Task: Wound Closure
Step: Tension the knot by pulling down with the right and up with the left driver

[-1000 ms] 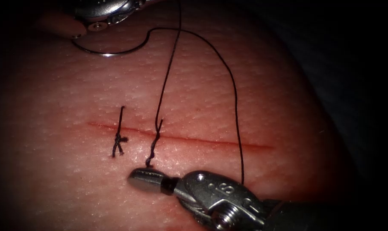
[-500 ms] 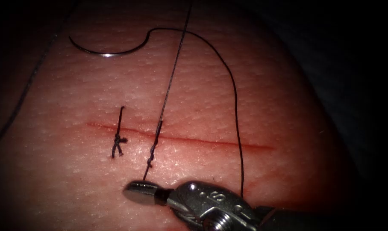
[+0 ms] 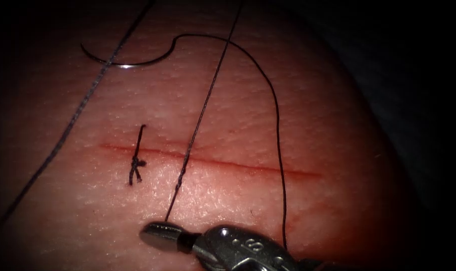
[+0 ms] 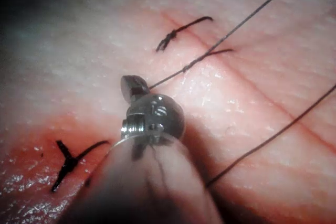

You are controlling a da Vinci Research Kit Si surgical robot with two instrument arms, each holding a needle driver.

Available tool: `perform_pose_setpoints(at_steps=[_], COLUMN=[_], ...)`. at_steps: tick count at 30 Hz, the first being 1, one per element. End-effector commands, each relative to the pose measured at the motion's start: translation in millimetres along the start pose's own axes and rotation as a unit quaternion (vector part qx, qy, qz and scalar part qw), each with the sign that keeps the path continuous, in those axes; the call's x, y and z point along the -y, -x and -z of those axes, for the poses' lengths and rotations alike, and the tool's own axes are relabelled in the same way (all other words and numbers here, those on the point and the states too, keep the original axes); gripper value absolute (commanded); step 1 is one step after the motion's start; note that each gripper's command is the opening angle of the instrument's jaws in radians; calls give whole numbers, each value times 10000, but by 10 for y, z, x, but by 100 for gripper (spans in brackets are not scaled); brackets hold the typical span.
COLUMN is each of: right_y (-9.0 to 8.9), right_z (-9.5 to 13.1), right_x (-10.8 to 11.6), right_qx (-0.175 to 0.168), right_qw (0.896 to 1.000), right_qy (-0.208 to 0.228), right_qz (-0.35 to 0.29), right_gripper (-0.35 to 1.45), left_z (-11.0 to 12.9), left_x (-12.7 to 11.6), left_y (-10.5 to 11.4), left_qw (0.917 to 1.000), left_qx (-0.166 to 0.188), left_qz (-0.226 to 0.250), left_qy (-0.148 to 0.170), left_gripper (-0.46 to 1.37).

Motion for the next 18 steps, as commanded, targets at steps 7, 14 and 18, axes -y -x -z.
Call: perform_pose_setpoints(at_steps=[7, 14, 18], right_y=[-40, -41, -36], right_z=[17, 14, 15], right_x=[-29, -56, -41], right_qx=[-305, -341, -300], right_qw=[9994, 9993, 9995], right_qy=[78, 83, 30], right_qz=[-122, -95, -104], right_gripper=[-35, -35, -35], left_z=[-25, -56, -60], left_x=[8, 3, -7], left_y=[4, 28, 53], left_qw=[9998, 9977, 9959], left_qx=[108, 230, 383], left_qz=[-144, -628, -807], left_qy=[19, 65, 145], left_gripper=[-35, -35, -35])
